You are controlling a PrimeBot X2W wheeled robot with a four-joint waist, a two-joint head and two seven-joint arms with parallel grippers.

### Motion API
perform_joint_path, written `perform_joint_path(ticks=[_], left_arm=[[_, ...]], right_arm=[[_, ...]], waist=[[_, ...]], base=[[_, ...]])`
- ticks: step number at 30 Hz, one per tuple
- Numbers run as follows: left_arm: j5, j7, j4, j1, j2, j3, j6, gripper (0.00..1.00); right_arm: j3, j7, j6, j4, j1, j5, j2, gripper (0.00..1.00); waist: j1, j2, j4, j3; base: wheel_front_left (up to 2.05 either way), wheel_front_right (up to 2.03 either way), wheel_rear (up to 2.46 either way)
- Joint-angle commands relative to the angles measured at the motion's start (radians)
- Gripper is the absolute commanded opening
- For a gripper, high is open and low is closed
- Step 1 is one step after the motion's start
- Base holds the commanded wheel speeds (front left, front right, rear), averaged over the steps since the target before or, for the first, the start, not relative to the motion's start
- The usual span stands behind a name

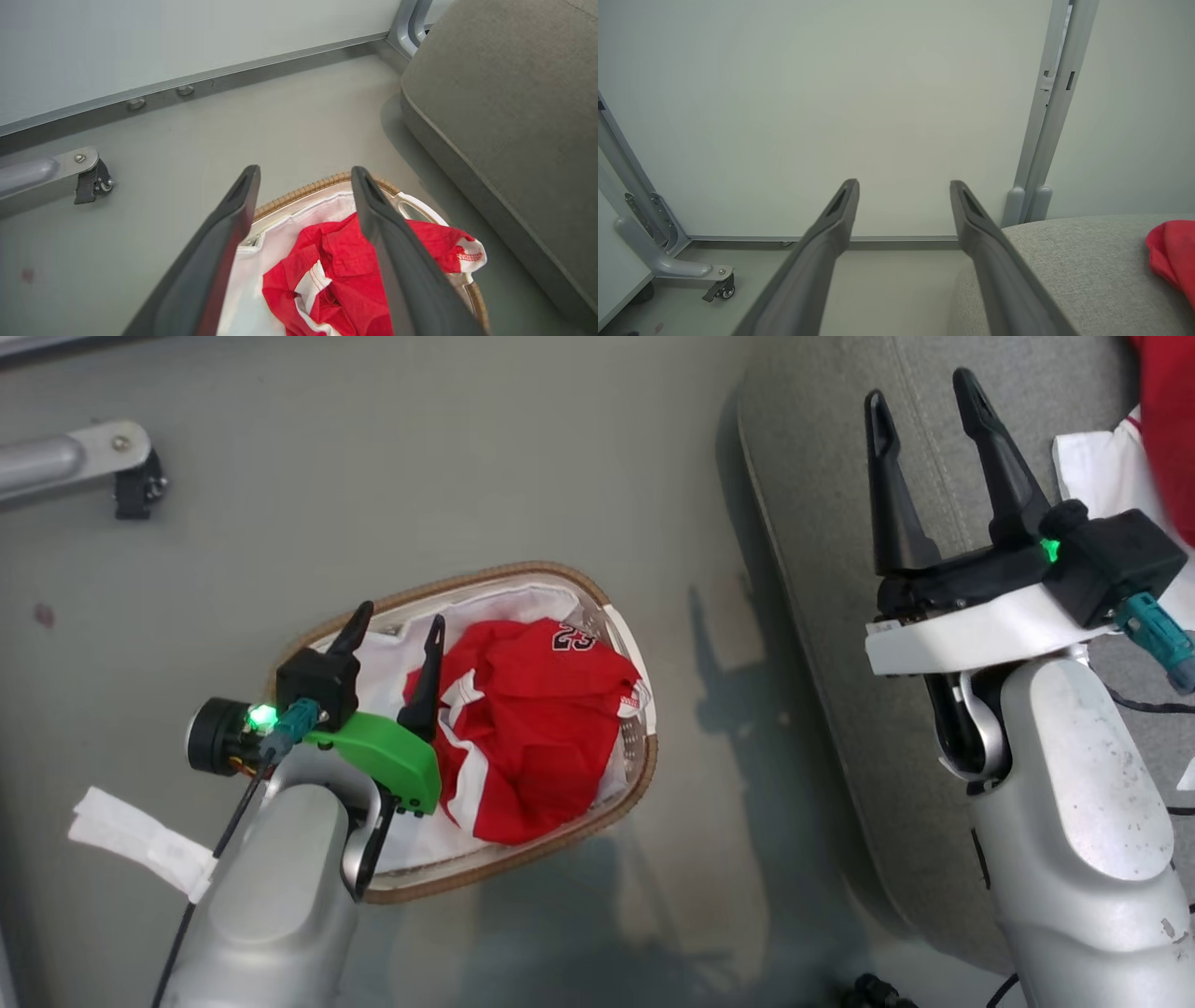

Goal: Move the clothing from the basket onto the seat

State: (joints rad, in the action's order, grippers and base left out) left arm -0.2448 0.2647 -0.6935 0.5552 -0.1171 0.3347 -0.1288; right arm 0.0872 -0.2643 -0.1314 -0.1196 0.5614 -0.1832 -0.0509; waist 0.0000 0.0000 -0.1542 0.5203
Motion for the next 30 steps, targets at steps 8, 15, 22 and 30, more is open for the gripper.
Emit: perform_joint_path(ticks=[8,15,22,30], left_arm=[[-0.031,-0.001,-0.142,0.169,-0.07,0.084,-0.002,1.0],[-0.051,-0.001,-0.253,0.244,-0.099,0.152,-0.002,1.0],[-0.068,-0.006,-0.378,0.311,-0.119,0.224,-0.002,1.0],[-0.088,-0.017,-0.497,0.367,-0.112,0.273,-0.002,0.33]], right_arm=[[0.038,0.0,0.001,0.084,0.082,-0.068,-0.001,1.0],[0.053,0.0,0.001,0.129,0.106,-0.107,-0.001,1.0],[0.063,0.0,0.001,0.152,0.12,-0.116,-0.002,1.0],[0.069,0.0,0.001,0.152,0.126,-0.097,-0.002,1.0]], waist=[[0.0,0.0,-0.137,0.275],[0.0,0.0,-0.167,0.36],[0.0,0.0,-0.183,0.419],[0.0,0.0,-0.18,0.415]], base=[[0.0,0.0,0.0],[0.0,0.0,0.0],[0.0,0.0,0.0],[0.0,0.0,0.0]])
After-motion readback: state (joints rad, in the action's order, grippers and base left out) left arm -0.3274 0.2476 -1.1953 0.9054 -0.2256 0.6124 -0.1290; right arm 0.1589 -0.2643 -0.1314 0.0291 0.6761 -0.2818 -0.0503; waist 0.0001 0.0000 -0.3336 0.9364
